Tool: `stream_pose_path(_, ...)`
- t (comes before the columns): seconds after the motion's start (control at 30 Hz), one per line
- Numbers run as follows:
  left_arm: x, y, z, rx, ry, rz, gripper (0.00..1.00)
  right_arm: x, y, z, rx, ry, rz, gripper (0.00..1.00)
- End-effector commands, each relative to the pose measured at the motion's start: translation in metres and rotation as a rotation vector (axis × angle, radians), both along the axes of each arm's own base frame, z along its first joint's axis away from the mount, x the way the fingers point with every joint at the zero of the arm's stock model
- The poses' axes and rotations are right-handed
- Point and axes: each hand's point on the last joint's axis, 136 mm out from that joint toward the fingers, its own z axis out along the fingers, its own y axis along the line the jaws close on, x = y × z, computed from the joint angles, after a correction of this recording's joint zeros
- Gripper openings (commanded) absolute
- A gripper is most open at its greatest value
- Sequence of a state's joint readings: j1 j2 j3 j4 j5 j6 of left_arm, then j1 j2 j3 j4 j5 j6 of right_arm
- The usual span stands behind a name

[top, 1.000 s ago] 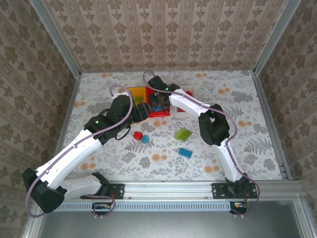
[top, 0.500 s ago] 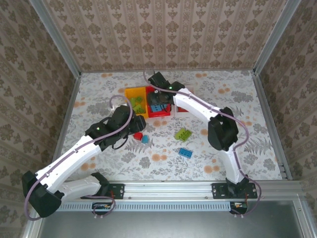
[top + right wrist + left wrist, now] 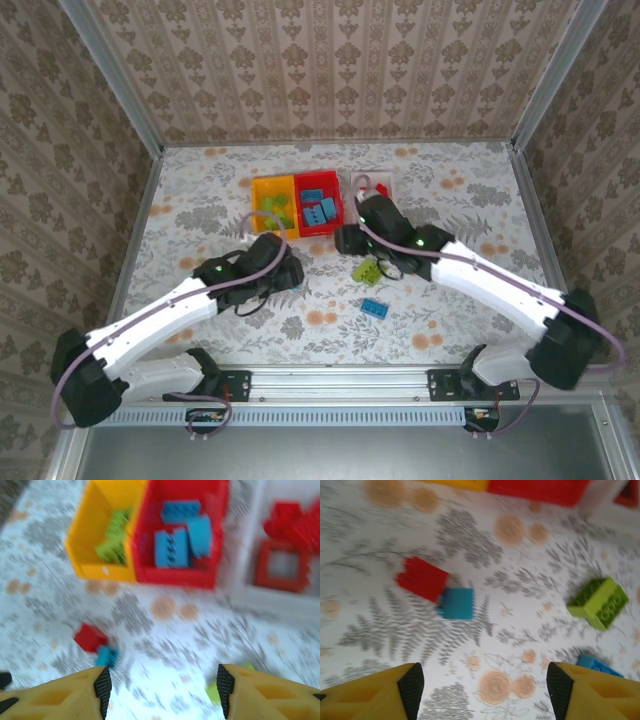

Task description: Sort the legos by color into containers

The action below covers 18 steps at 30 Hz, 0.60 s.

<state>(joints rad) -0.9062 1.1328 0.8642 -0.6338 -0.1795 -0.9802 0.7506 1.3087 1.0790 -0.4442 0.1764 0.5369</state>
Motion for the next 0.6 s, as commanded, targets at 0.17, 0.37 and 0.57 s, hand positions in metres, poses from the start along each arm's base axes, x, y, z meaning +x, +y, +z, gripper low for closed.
stream_pose_path(0.17,0.007,-0.096,-0.034,0.211,-0.021,-0.472,0.74,-0.064,-0.087,-0.023,0.075,0.069,-0.192,0.64)
stream_pose_path(0.37,0.017,-0.128,-0.074,0.369,-0.008,-0.666,0.77,-0.081,-0.106,-0.019,0.134,0.079,-0.235,0.67)
stream_pose_path(0.57,0.019,-0.143,-0.101,0.422,0.035,-0.755,0.77,-0.081,-0.104,-0.014,0.179,0.080,-0.243,0.68)
